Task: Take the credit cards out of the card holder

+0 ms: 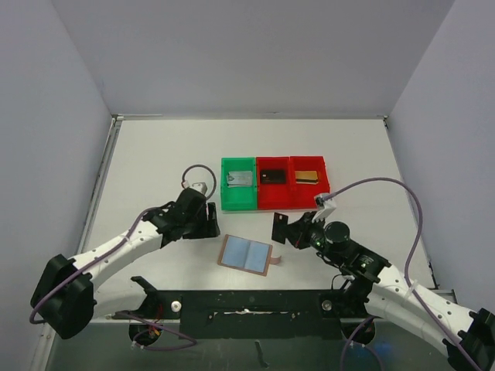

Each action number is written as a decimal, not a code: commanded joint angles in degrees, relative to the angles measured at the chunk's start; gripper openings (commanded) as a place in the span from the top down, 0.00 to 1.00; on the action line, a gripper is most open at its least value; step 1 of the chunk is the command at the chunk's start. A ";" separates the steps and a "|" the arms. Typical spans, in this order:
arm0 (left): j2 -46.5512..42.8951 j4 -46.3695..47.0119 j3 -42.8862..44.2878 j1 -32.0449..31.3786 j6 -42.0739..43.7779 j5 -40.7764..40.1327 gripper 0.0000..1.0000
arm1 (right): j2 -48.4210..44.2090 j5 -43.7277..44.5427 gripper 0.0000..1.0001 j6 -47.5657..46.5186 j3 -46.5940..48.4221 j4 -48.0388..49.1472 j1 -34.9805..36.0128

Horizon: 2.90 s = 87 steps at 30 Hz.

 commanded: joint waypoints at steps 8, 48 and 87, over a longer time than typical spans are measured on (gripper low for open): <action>-12.39 -2.34 6.35 19.49 12.72 6.62 0.25 | 7.72 -4.61 1.00 -21.88 19.33 -9.55 -19.07; -17.48 7.56 1.15 25.65 17.86 6.82 0.21 | 58.86 -16.79 1.00 -95.26 49.59 -6.03 -17.21; -15.16 7.90 1.07 26.53 17.99 9.68 0.21 | 69.09 -8.79 0.42 -102.33 56.74 -8.69 -17.46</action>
